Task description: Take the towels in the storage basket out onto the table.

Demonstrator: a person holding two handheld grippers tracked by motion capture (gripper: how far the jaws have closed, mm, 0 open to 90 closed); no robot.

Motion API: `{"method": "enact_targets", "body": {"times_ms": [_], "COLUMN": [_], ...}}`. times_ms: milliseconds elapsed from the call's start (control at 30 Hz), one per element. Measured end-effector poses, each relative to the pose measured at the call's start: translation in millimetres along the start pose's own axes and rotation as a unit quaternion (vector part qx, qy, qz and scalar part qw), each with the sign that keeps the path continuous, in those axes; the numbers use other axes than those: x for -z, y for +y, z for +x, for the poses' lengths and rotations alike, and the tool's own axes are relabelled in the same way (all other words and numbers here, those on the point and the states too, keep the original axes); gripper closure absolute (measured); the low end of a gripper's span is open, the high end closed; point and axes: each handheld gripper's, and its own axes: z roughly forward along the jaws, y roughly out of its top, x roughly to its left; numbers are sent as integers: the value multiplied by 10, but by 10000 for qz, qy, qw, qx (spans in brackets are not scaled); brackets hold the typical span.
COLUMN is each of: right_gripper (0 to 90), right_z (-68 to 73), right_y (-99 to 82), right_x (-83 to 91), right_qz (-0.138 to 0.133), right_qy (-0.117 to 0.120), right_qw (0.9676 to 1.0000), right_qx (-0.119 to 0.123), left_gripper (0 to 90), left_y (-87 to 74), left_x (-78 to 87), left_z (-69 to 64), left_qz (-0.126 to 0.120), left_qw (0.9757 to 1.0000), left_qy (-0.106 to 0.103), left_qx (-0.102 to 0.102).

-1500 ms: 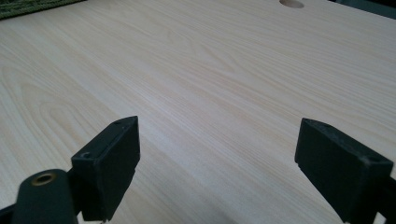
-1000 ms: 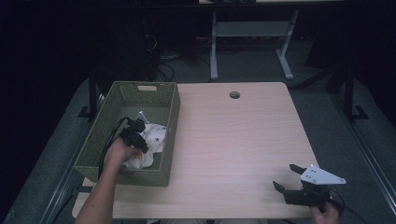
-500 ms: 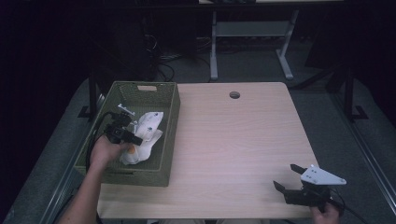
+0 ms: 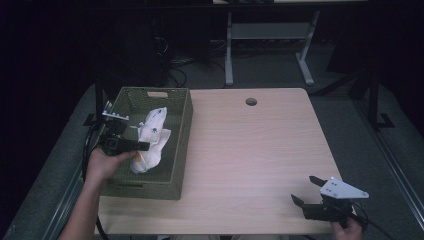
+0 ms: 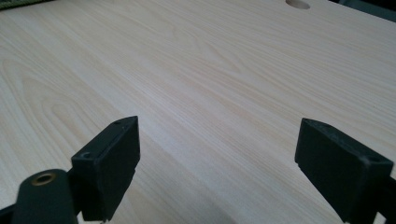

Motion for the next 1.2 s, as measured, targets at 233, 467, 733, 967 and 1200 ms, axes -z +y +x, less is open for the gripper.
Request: {"method": "enact_targets", "body": {"times_ms": [233, 467, 733, 967, 1200], "right_gripper": [137, 137, 137, 137, 137], "right_z": [-42, -38, -28, -8, -15], "right_y": [-15, -15, -10, 0, -4], "right_x": [32, 43, 55, 31, 29], "right_qz": [-72, -72, -103, -56, -64], "right_qy": [-63, -60, -96, -55, -44], "right_qw": [9999, 9999, 9999, 10000, 10000], "right_qx": [-32, -60, -39, -10, -25], "left_gripper": [735, 730, 729, 729, 730], "left_y": [-89, -168, -287, -304, -305], "left_x": [109, 148, 111, 114, 121], "left_z": [64, 71, 66, 65, 64], "left_qz": [-644, -1214, -1602, -1751, -1929], "left_qw": [9959, 9879, 9791, 9750, 9682], "left_qy": [-368, -731, -999, -1083, -1291], "left_qx": [522, 626, 758, 830, 931]}}
